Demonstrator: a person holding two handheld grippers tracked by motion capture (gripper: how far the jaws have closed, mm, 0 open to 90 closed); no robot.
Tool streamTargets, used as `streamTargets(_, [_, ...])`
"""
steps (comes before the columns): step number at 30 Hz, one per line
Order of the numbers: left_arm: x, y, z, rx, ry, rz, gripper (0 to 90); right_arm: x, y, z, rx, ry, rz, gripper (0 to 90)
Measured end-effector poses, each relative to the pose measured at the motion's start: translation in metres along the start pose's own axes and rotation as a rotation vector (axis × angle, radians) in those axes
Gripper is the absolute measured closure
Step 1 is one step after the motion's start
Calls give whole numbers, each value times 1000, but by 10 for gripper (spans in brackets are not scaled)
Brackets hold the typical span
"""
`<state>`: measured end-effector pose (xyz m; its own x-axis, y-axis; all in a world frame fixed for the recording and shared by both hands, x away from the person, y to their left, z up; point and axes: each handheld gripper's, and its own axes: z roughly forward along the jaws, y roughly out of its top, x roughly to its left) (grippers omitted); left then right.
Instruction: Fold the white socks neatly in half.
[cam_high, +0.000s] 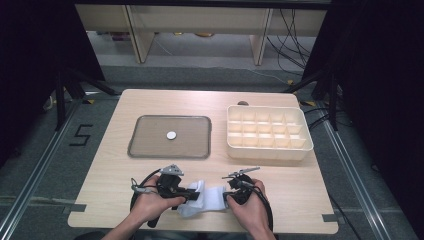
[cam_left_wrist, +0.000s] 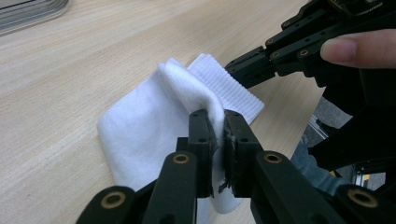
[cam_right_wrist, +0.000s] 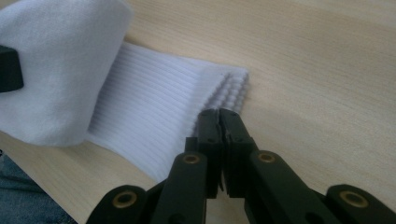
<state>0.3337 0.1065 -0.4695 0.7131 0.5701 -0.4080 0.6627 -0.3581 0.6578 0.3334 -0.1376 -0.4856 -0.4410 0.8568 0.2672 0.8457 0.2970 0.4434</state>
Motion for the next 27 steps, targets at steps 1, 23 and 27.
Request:
streamTargets(1, [0, 0, 0, 0, 0, 0, 825, -1, 0, 1, -2, -11, -23, 880])
streamTargets(23, [-4, 1, 5, 16, -6, 4, 824, 5, 0, 3, 6, 8, 3, 878])
streamTargets(27, [-4, 1, 7, 20, -1, 12, 824, 8, -2, 4, -9, 12, -20, 878])
